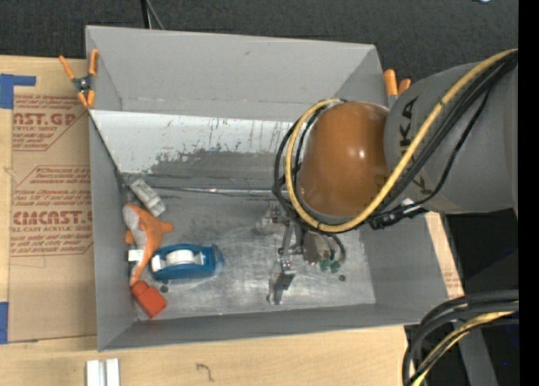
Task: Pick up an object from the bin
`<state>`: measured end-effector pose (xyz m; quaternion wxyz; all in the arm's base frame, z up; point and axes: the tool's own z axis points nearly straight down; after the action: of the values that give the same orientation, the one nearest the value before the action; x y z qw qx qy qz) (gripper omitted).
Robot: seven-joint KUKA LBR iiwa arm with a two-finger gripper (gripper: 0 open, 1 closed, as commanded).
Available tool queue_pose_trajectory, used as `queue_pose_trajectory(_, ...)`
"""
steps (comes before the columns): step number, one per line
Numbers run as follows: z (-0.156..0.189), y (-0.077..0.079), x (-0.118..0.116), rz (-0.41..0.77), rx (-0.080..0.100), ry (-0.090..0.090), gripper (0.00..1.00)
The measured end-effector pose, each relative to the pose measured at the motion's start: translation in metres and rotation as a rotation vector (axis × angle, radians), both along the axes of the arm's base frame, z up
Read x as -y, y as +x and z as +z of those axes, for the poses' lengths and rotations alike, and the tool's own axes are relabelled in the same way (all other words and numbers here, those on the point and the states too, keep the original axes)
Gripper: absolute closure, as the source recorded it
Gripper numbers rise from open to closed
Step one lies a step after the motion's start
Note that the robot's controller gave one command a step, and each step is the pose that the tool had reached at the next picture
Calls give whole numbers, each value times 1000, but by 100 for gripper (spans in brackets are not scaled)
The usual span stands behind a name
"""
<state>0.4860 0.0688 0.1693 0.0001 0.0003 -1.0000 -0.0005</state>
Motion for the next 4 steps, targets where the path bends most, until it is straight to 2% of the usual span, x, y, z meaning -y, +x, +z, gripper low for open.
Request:
queue_pose_trajectory(1, -70, 20, -62, 99, 5, 0, 0)
queue_pose_trajectory(2, -71, 22, -79, 146, -2, -2, 0)
queue_pose_trajectory(3, -68, 21, -100, 28, 1, 0, 0)
queue_pose_trajectory(4, -98, 24, -103, 73, 13, 1, 0)
